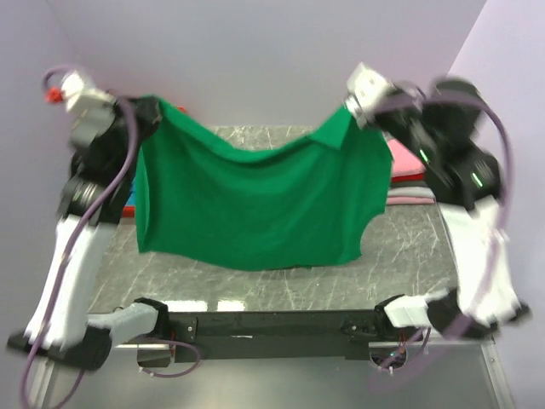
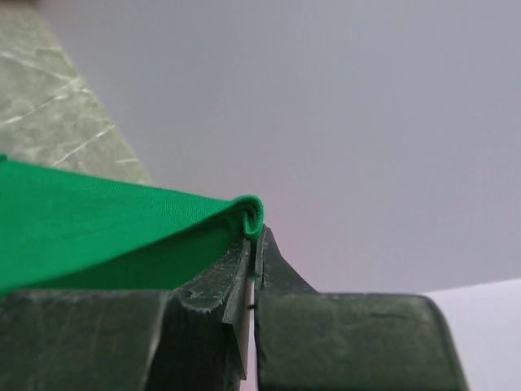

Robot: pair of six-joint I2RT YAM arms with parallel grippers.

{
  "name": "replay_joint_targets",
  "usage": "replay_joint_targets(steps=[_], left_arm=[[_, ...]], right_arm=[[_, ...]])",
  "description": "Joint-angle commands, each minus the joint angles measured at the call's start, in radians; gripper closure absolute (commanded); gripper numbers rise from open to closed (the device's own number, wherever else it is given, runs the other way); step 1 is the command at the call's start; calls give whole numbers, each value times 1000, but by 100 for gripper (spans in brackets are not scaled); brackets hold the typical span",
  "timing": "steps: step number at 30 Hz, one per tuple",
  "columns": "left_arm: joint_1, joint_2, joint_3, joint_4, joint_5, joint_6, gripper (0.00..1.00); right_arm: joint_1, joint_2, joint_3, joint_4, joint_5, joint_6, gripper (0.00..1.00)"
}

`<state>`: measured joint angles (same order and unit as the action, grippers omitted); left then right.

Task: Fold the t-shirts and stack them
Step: Flatten the tshirt out

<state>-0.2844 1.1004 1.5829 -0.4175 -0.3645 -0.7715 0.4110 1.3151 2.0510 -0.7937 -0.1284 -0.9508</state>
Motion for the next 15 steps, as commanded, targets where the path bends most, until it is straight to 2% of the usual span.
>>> replay_joint_targets(steps=[1, 3, 6, 9, 12, 15], left_arm=[[66, 189, 109, 147, 87, -21, 100], [109, 265, 233, 187, 166, -51, 99], [151, 396, 434, 209, 286, -101, 99], [154, 480, 636, 209, 346, -101, 99], [154, 435, 651, 242, 357, -91, 99], [154, 287, 479, 313, 348, -72, 99]], right_arm=[[-76, 180, 174, 171, -3, 78, 100], [-129, 310, 370, 175, -17, 118, 100], [-144, 398, 520, 218, -16, 138, 100], [-147, 339, 456, 335, -25, 129, 100], [-179, 244, 394, 401, -49, 168, 100], [-231, 164, 379, 415, -122, 236, 100]])
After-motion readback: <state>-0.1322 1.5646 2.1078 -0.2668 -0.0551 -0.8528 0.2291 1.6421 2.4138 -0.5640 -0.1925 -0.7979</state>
